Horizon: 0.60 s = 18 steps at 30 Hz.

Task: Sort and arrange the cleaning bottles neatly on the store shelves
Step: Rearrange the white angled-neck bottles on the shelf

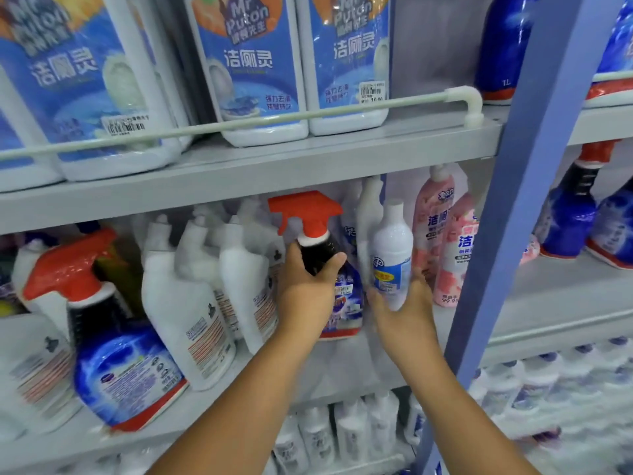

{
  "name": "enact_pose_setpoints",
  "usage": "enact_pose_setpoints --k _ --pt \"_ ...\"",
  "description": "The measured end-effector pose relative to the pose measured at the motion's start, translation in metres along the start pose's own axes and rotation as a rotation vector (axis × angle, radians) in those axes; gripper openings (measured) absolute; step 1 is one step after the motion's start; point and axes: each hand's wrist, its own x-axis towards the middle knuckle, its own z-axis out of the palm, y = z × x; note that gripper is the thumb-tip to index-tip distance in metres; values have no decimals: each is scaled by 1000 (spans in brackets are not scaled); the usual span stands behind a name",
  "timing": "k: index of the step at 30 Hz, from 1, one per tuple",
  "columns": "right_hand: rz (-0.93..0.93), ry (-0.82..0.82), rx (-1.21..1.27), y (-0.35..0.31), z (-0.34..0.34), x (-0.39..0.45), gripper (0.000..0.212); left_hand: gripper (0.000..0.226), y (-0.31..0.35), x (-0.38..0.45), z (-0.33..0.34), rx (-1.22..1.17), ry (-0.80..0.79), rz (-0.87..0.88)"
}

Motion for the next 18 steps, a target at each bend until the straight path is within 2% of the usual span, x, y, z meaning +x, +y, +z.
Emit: enact_pose_setpoints --k 2,4,7,9,11,15,16,18 --pt "-114 -49 48 -13 -7 -34 60 48 -5 -8 -18 1 -58 -16" --pt "-188 -179 69 -20 -10 -39 60 47 -7 -15 -34 17 -88 -38" --pt "-171 -449 31 -28 -2 -23 71 33 -3 -30 -53 -2 -142 -3" --pt "-117 -606 23 -33 10 -19 56 27 -7 -42 -72 -66 -149 -1" --pt "-119 -644 27 -29 19 -21 52 23 -13 -58 -101 -105 -36 -7" --pt "-90 -646 67 -25 33 -26 58 9 -29 -89 -180 5 452 41" --pt "-91 -646 63 -25 36 -26 58 10 -37 -89 -199 18 551 22" --pt "-98 -645 46 -30 40 -28 56 29 -55 -84 -231 58 621 -66"
